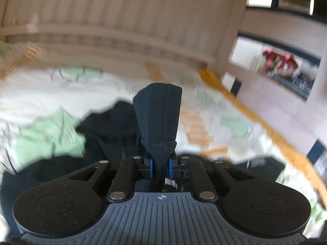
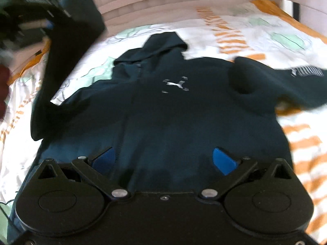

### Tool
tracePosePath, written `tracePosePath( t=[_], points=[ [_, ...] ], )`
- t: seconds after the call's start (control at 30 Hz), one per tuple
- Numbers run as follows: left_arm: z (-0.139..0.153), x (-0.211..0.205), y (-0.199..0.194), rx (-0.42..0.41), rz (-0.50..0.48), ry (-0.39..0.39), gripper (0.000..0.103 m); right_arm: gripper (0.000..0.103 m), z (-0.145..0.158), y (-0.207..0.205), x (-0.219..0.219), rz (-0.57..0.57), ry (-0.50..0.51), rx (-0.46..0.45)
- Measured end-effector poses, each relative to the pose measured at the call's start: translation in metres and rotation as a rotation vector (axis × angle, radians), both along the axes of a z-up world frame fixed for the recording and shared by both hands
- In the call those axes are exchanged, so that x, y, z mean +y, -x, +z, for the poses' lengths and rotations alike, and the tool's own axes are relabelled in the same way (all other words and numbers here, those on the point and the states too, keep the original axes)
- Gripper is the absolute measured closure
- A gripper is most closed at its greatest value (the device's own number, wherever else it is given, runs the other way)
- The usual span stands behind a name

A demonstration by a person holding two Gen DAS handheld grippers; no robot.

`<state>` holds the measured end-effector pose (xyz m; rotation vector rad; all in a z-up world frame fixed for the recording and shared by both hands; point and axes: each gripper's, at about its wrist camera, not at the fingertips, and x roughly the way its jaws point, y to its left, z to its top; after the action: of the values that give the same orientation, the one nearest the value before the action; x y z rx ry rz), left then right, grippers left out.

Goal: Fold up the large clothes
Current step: 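Grasp the sleeve cuff with the left gripper and lift it, then fold the held sleeve across the hoodie body and open the left gripper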

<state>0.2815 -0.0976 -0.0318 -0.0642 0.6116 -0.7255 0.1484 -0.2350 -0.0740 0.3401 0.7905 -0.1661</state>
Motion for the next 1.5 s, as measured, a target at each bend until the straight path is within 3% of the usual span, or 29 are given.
tracePosePath(
  t=[0.17,0.5,0.6,0.67,0.7,1.0,1.1,1.33,1.4,1.5],
  points=[
    [-0.035,-0.015,0.004,0.059,-0.017,-0.076,0.085,0.001,-0.008,0.005,-0.012,-0.031,-0.015,0.021],
    [-0.036,-0.02,0.019,0.033,-0.021,-0.108,0.067,0.001,-0.018,0.004,-0.01,-0.023,0.006,0.041],
    [-0.039,-0.027,0.013,0.074,-0.073,-0.041,0.048,0.001,-0.019,0.006,-0.009,-0.018,0.008,0.045],
    [-0.041,-0.031,0.01,0.114,-0.136,-0.002,0.016,0.001,-0.018,0.007,-0.011,-0.017,0.009,0.045],
    [-0.041,-0.032,0.011,0.127,-0.153,0.006,0.015,0.001,-0.017,0.008,-0.011,-0.017,0.01,0.046],
    [-0.041,0.003,0.027,0.06,-0.15,-0.013,0.006,0.001,-0.016,0.005,-0.011,-0.016,0.022,0.054],
    [-0.048,0.027,0.021,0.048,-0.073,-0.061,0.006,0.001,-0.016,0.005,-0.012,-0.016,0.018,0.051],
    [-0.089,0.085,-0.012,0.111,0.232,-0.168,0.008,0.001,-0.014,-0.003,-0.024,-0.029,-0.018,0.008],
    [-0.097,0.094,-0.012,0.105,0.207,-0.125,0.008,0.001,-0.014,-0.009,-0.03,-0.036,-0.027,-0.012],
    [-0.094,0.082,-0.007,0.071,0.205,-0.171,0.007,0.001,-0.016,-0.02,-0.039,-0.048,-0.058,-0.04]
  ],
)
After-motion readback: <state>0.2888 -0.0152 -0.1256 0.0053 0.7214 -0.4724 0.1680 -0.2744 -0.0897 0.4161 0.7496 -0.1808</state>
